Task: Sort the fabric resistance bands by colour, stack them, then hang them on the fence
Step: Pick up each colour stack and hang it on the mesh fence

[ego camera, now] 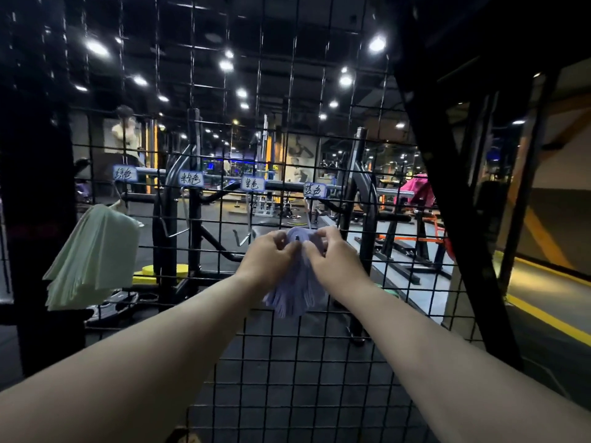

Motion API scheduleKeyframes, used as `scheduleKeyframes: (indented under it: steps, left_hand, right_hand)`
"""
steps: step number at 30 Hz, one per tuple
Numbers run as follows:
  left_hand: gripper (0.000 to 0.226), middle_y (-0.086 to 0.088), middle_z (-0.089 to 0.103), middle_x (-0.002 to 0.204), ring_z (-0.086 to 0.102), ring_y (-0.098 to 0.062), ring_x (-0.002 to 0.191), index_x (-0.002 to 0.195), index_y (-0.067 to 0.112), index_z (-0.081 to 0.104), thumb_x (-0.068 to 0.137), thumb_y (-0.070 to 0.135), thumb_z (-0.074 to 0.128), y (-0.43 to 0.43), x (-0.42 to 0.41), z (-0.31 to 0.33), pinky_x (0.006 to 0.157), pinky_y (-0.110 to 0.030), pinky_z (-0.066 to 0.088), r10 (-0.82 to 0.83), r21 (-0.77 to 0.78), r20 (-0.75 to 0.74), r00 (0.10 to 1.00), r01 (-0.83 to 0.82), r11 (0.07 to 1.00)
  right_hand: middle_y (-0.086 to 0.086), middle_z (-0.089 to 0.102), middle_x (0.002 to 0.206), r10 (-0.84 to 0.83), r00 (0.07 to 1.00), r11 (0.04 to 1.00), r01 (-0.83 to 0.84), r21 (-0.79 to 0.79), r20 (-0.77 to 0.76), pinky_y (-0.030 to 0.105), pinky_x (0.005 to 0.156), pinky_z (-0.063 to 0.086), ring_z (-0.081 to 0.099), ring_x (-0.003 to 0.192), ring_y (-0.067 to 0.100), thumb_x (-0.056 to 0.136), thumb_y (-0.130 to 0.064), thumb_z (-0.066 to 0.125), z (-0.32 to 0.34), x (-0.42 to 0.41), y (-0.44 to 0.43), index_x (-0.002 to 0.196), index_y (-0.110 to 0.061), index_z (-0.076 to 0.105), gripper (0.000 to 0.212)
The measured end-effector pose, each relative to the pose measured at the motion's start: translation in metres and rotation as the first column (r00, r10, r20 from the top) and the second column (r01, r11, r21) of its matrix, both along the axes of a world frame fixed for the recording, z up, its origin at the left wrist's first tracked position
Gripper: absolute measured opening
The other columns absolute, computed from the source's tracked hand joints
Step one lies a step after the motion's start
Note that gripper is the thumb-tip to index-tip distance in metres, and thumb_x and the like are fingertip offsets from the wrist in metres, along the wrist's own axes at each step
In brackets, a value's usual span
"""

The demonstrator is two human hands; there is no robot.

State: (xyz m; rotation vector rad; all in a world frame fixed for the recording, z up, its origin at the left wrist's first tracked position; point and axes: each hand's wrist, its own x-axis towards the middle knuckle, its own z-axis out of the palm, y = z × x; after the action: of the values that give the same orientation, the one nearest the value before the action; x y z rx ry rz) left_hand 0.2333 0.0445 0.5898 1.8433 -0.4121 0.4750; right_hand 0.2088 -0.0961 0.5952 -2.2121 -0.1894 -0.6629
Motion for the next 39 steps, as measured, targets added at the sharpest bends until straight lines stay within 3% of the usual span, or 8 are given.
scheduleKeyframes:
  steps: [4, 12, 17, 21, 26, 29, 36, 39]
  left_hand:
    - [0.023, 0.004, 0.073, 0.094, 0.068, -0.009, 0.087, 0.112, 0.015, 0.07, 0.094, 0.029, 0.065, -0.002, 0.003, 0.001, 0.081, -0.03, 0.056, -0.03, -0.044, 0.0, 1.0, 0.03, 0.999]
    - [0.012, 0.014, 0.065, 0.072, 0.055, 0.006, 0.059, 0.094, 0.016, 0.069, 0.097, 0.025, 0.062, -0.002, 0.013, -0.002, 0.051, -0.009, 0.041, -0.014, 0.02, 0.013, 1.0, 0.014, 1.0]
    - [0.024, 0.002, 0.074, 0.091, 0.069, -0.012, 0.084, 0.11, 0.011, 0.073, 0.099, 0.027, 0.059, 0.003, 0.007, -0.003, 0.077, -0.026, 0.055, -0.093, -0.072, -0.045, 0.995, 0.09, 0.993]
    - [0.023, -0.002, 0.074, 0.096, 0.068, -0.014, 0.086, 0.108, 0.008, 0.072, 0.099, 0.024, 0.059, 0.004, 0.008, -0.002, 0.076, -0.028, 0.056, -0.092, -0.063, -0.062, 0.994, 0.088, 0.994]
    - [0.013, 0.006, 0.07, 0.079, 0.062, -0.002, 0.068, 0.095, 0.015, 0.071, 0.098, 0.022, 0.06, 0.005, 0.008, 0.0, 0.057, -0.012, 0.046, -0.067, -0.023, -0.058, 0.996, 0.065, 0.998]
    - [0.014, 0.005, 0.073, 0.08, 0.066, -0.006, 0.071, 0.1, 0.012, 0.074, 0.096, 0.021, 0.063, 0.005, 0.007, 0.001, 0.06, -0.016, 0.05, -0.089, -0.092, -0.089, 0.992, 0.081, 0.992]
    - [0.021, -0.005, 0.076, 0.096, 0.072, -0.021, 0.092, 0.107, 0.008, 0.075, 0.093, 0.022, 0.067, 0.006, 0.009, 0.004, 0.087, -0.04, 0.058, -0.072, -0.082, -0.115, 0.991, 0.063, 0.995]
    - [0.016, 0.0, 0.075, 0.086, 0.07, -0.018, 0.084, 0.1, 0.015, 0.075, 0.094, 0.027, 0.066, 0.005, 0.009, 0.003, 0.081, -0.036, 0.058, -0.015, -0.02, -0.074, 0.997, 0.014, 1.0]
  right_hand:
    - [0.001, 0.059, 0.114, 0.036, 0.999, 0.999, -0.036, -0.022, 0.011, 0.022, 0.077, 0.037, 0.054, 0.095, 0.014, 0.101, -0.033, 0.051, 0.004, -0.005, -0.003, 0.123, -0.026, 0.054, 0.024]
    - [0.002, 0.062, 0.121, 0.071, 0.997, 0.997, -0.071, -0.023, 0.007, 0.023, 0.086, 0.042, 0.059, 0.106, 0.016, 0.1, -0.032, 0.053, 0.003, -0.002, -0.005, 0.122, -0.025, 0.057, 0.024]
    - [0.007, 0.059, 0.12, 0.037, 0.999, 0.998, -0.038, -0.049, -0.005, 0.03, 0.078, 0.043, 0.059, 0.099, 0.022, 0.102, -0.033, 0.044, 0.003, 0.002, -0.002, 0.124, -0.023, 0.054, 0.026]
    - [0.006, 0.059, 0.115, 0.018, 1.0, 0.999, -0.018, -0.031, 0.012, 0.028, 0.079, 0.039, 0.057, 0.099, 0.021, 0.1, -0.038, 0.049, 0.001, 0.003, 0.001, 0.119, -0.022, 0.053, 0.025]
    - [0.006, 0.06, 0.112, 0.013, 1.0, 0.998, -0.011, -0.068, 0.028, 0.03, 0.079, 0.044, 0.059, 0.099, 0.023, 0.099, -0.036, 0.054, 0.001, 0.002, 0.003, 0.116, -0.02, 0.049, 0.024]
    - [0.01, 0.059, 0.108, 0.006, 1.0, 0.997, -0.004, -0.077, 0.017, 0.03, 0.069, 0.041, 0.058, 0.088, 0.025, 0.101, -0.034, 0.048, 0.002, 0.004, 0.007, 0.109, -0.02, 0.044, 0.016]
    - [0.007, 0.058, 0.115, -0.004, 1.0, 0.998, 0.005, -0.059, 0.014, 0.037, 0.085, 0.049, 0.058, 0.101, 0.024, 0.099, -0.04, 0.053, 0.003, 0.008, 0.009, 0.116, -0.019, 0.042, 0.03]
    - [0.01, 0.058, 0.115, -0.006, 1.0, 0.997, 0.007, -0.073, 0.016, 0.038, 0.082, 0.049, 0.058, 0.099, 0.026, 0.1, -0.039, 0.049, 0.002, 0.009, 0.01, 0.117, -0.017, 0.039, 0.029]
